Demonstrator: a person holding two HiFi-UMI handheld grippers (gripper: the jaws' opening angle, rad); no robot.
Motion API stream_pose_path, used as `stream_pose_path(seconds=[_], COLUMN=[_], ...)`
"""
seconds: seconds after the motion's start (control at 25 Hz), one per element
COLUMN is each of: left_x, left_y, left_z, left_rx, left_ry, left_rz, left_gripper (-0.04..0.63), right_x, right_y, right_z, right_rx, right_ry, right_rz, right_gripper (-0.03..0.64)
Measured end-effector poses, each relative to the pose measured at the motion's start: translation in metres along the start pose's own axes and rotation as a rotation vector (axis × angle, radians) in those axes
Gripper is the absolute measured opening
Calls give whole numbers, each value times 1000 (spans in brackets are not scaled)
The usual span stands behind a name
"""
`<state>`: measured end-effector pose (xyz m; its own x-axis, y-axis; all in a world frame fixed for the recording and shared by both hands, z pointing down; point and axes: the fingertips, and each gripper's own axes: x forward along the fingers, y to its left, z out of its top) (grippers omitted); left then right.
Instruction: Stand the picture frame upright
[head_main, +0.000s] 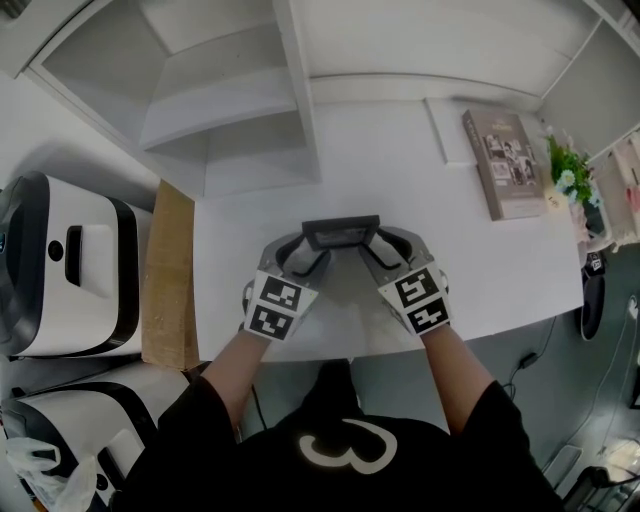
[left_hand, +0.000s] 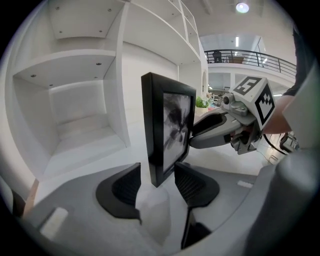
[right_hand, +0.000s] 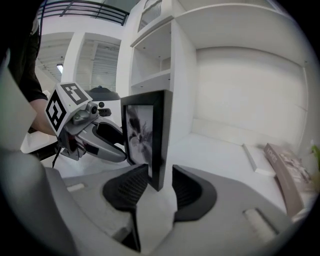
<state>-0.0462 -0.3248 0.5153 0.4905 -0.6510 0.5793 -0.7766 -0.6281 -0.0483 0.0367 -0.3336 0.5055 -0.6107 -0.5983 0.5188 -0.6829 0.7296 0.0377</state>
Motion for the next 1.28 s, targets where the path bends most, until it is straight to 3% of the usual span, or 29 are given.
stream_pose_path(seconds=[0.28, 0.48, 0.56, 0.88, 1.04, 1.28], left_x=[-31, -73, -93, -187, -226, -266], left_y=[-10, -35, -50, -120, -143, -170], left_z=[6, 24, 33, 76, 86, 98], left_rx=[-123, -185, -220, -372, -392, -374], left_ry=[-19, -67, -98, -286, -347, -431], left_rz=[-25, -52, -76, -239, -260, -318], left_gripper=[222, 222, 215, 66, 11, 11], right_x=[-41, -89, -111, -193, -227, -260], right_y=[0, 27, 42, 119, 143, 170], right_z=[10, 32, 45, 84, 95, 101], right_rx=[85, 170, 199, 254, 275, 261], right_ry=[-39, -131, -184, -338, -396, -446], right_rz=[-7, 54, 91, 240, 272, 285], right_gripper=[155, 152, 117, 12, 3, 3])
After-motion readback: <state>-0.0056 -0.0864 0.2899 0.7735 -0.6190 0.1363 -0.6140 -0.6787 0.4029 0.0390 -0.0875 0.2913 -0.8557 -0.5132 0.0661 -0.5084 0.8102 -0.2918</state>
